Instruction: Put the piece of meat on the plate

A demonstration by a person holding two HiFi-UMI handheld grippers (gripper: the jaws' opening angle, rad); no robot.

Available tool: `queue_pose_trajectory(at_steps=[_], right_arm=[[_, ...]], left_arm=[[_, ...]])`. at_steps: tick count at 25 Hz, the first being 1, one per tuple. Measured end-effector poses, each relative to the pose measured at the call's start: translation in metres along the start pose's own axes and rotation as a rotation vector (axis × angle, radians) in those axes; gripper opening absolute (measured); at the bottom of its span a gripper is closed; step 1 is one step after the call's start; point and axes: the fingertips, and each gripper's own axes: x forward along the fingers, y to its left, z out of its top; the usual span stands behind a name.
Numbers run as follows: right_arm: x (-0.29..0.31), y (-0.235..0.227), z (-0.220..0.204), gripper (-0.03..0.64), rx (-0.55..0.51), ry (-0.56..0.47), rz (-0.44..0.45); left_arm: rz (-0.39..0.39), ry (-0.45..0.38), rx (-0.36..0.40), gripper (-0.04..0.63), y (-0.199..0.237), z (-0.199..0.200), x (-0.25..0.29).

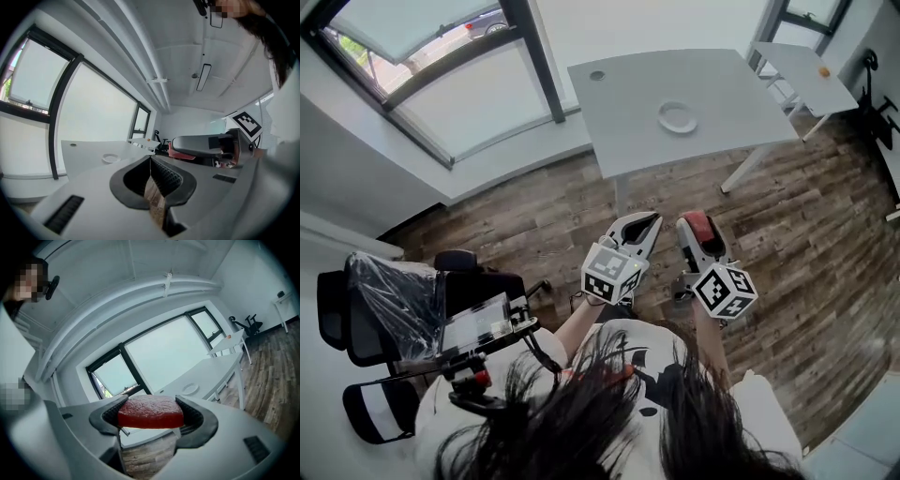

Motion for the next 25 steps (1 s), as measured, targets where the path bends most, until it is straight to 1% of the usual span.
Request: queue_pose_trajectory(at_steps=[4, 9, 12, 15, 18, 21, 25], right_arm=[[-0.007, 0.003, -0.001, 0.324, -0.007, 0.007, 0.003], [-0.006, 0.003, -0.017, 0.324, -0.003, 0.034, -0.001], [0.001, 0.000, -0.014, 0.324, -0.006, 0.037, 0.005], [0.016, -0.015, -0.003, 0.324, -0.005, 0.029, 0.013], [0.014, -0.025, 0.012, 0.324, -0.019, 0.010, -0.008], [-0.003, -0.013, 0.019, 0.324, -0.037, -0.001, -0.029], [0.002, -0.002, 0.022, 0.324, -0.063, 0.018, 0.003]], left_arm=[[-0.008, 0.007, -0.024, 0.006, -0.001, -0.006, -0.001], [0.001, 0.025, -0.045, 0.006, 0.006, -0.025, -0.009], [0.017, 0.026, -0.049, 0.006, 0.014, -0.023, -0.005], [0.033, 0.028, -0.044, 0.006, 0.024, -0.020, 0.009], [0.011, 0.022, -0.049, 0.006, 0.018, -0.015, 0.016], [-0.006, 0.012, -0.062, 0.006, 0.009, -0.009, 0.006], [0.006, -0.036, -0.087, 0.006, 0.016, 0.002, 0.005]])
